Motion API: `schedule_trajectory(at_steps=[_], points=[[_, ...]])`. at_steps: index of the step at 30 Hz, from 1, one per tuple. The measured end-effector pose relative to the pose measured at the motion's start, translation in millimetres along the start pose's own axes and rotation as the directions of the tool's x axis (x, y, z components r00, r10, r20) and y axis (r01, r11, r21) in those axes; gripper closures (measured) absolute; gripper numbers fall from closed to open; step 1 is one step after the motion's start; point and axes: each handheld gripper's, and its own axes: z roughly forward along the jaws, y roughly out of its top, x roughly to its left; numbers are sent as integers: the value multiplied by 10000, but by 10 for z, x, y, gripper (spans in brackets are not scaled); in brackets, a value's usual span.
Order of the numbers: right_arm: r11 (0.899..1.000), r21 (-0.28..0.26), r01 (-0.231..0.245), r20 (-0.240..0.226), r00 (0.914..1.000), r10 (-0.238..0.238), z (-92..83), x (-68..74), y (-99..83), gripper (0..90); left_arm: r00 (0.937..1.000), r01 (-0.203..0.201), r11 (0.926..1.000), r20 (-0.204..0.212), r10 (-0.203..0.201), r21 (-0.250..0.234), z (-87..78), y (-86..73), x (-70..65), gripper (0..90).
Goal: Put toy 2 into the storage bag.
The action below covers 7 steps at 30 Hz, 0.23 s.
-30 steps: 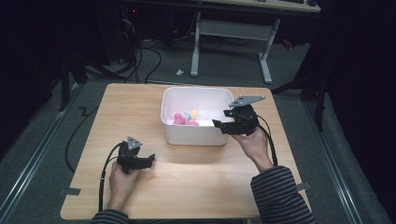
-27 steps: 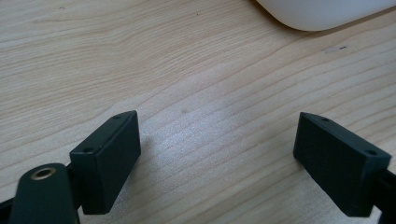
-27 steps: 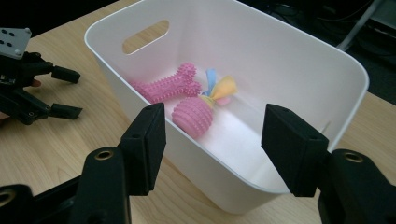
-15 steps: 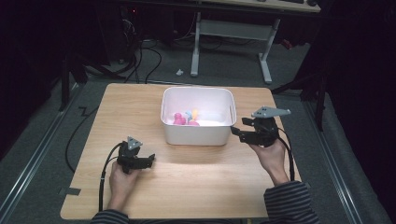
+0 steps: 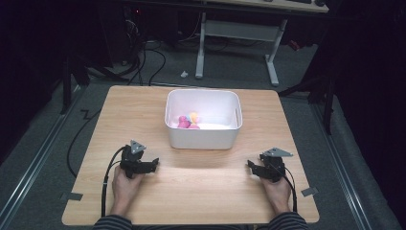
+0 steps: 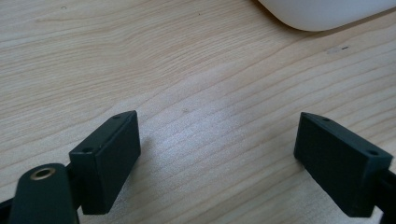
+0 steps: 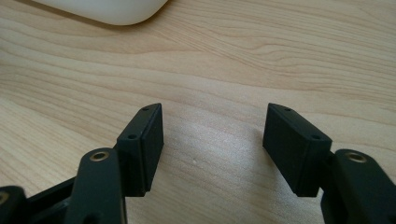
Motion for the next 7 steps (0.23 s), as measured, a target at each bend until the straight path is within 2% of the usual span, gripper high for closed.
schedule_trajectory(at_steps=[1,7], points=[[9997,23,228,118,9997,-228,7,24,2,366,10000,0,10000,1,0,-3,0,0,0,146],[9999,80,106,171,9998,-108,5,30,-1,325,10000,-1,10000,0,1,-1,0,0,0,146]])
